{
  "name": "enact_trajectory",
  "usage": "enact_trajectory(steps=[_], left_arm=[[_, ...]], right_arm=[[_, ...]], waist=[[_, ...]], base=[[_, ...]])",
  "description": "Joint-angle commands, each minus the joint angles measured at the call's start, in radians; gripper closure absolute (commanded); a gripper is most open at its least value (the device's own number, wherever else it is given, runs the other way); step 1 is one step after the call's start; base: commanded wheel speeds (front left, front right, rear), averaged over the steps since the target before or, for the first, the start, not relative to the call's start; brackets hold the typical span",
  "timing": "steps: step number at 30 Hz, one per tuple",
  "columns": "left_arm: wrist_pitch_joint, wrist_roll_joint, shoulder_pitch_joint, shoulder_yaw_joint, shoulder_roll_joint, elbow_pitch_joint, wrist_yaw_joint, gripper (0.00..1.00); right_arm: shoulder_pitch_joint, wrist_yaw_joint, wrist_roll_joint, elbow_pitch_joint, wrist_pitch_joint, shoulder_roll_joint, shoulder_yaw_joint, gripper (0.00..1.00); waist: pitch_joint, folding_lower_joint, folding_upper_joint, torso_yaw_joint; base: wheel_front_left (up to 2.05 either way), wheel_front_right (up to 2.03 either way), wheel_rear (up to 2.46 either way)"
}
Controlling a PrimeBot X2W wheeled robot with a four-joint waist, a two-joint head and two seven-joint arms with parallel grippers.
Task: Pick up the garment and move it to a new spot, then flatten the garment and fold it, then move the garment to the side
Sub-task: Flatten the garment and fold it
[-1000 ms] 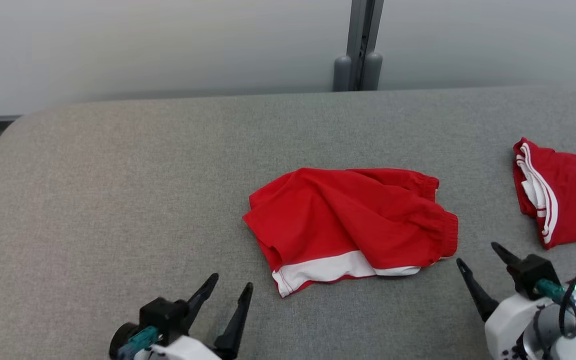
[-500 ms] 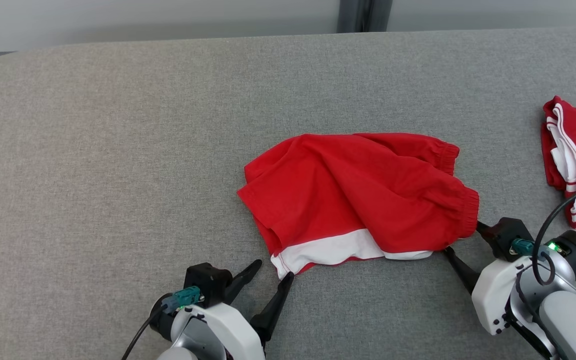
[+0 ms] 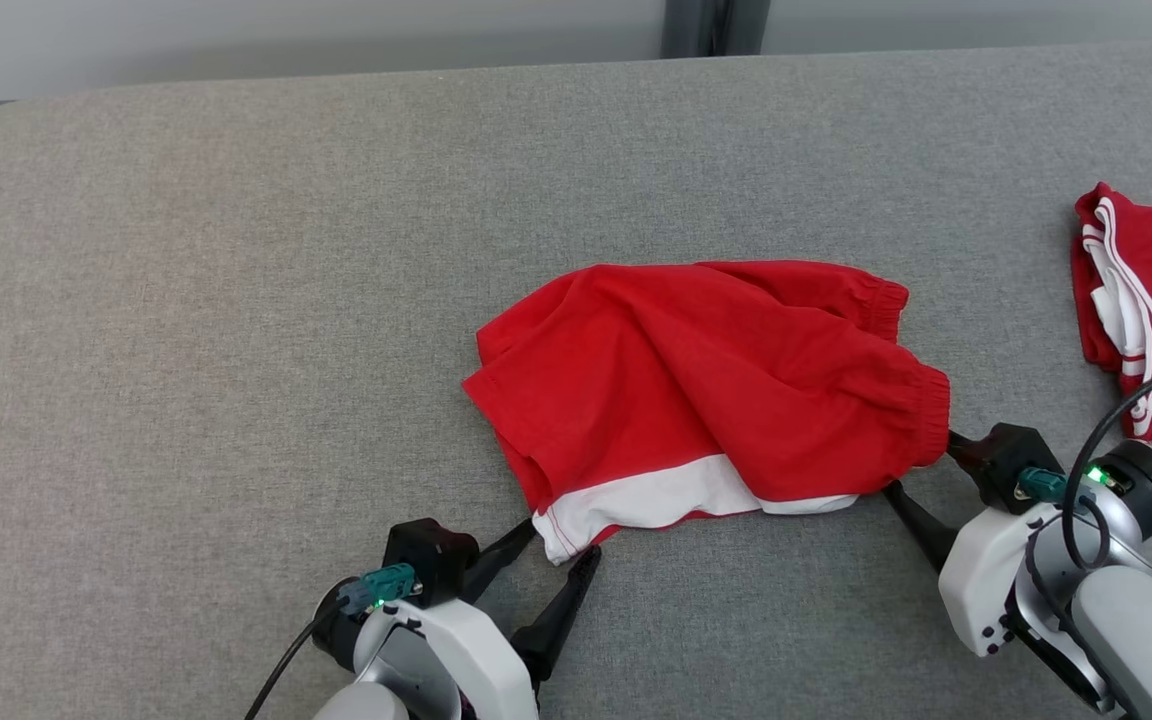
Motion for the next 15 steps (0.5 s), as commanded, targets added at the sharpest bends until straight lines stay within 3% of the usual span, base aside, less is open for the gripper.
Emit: enact_trajectory(steps=[1,4,6,7,9,10,11,12,15], left_arm=[[-0.005,-0.008,-0.014,0.002,0.006,-0.004,-0.001,0.00],[-0.005,-0.014,-0.018,-0.002,0.014,-0.007,-0.001,0.00],[-0.012,-0.010,-0.026,-0.003,0.016,-0.006,-0.001,0.00],[-0.015,-0.009,-0.027,-0.004,0.016,-0.005,-0.001,0.01],[-0.021,-0.014,-0.032,-0.010,0.012,-0.008,-0.001,0.62],[-0.023,-0.017,-0.035,-0.020,0.013,-0.011,-0.001,0.86],[-0.025,-0.028,-0.038,-0.026,0.013,-0.011,-0.001,1.00],[-0.019,-0.032,-0.042,-0.039,0.017,-0.008,-0.001,1.00],[-0.022,-0.073,-0.047,-0.068,0.025,-0.012,-0.001,1.00]], right_arm=[[-0.006,0.000,0.008,0.002,-0.007,-0.007,0.001,0.13],[-0.007,0.000,0.009,0.001,-0.015,-0.009,0.006,0.20],[-0.007,0.000,0.011,-0.001,-0.016,-0.008,0.010,0.33],[-0.007,0.000,0.013,-0.003,-0.017,-0.008,0.011,0.45],[-0.010,0.000,0.017,-0.009,-0.022,-0.007,0.016,0.58],[-0.011,0.000,0.021,-0.012,-0.026,-0.008,0.016,0.67],[-0.011,0.000,0.025,-0.015,-0.028,-0.009,0.018,0.75],[-0.011,0.000,0.035,-0.019,-0.034,-0.009,0.023,1.00],[-0.012,0.000,0.061,-0.032,-0.042,-0.020,0.026,1.00]], waist=[[0.000,0.0000,0.0000,0.000],[0.001,0.0000,0.0000,-0.001],[0.002,0.0000,0.0000,-0.002],[0.003,0.0000,0.0000,-0.003],[0.007,0.0000,0.0000,-0.004],[0.008,0.0000,0.0000,-0.005],[0.008,0.0000,0.0000,-0.006],[0.008,0.0000,0.0000,-0.008],[0.004,0.0000,0.0000,-0.016]], base=[[0.00,0.00,0.00],[0.00,0.00,0.00],[0.00,0.00,0.00],[0.00,0.00,0.00],[0.00,0.00,0.00],[0.00,0.00,0.00],[0.00,0.00,0.00],[0.00,0.00,0.00],[0.00,0.00,0.00]])
